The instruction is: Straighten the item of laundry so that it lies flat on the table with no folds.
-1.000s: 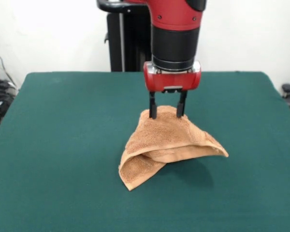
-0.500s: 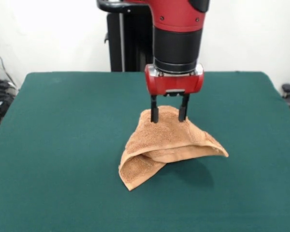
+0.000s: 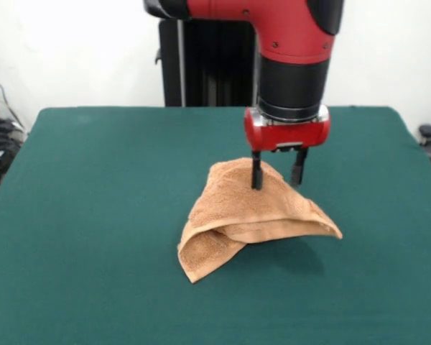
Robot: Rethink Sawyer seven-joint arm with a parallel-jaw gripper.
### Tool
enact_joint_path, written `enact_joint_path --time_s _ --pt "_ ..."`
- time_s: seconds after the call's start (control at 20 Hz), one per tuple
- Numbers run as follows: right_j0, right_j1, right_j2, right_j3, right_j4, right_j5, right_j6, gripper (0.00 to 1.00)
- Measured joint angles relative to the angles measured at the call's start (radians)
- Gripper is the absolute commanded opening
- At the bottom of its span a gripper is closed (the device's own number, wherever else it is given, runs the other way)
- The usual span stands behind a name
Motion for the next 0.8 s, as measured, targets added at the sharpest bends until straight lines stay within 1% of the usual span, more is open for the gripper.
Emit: enact_joint_path --time_s 0.35,0.8 --pt "0.015 0.0 0.0 0.0 0.0 0.0 0.0 1.0" --pt "0.015 -0.007 -0.005 0.0 0.001 0.0 0.0 1.0"
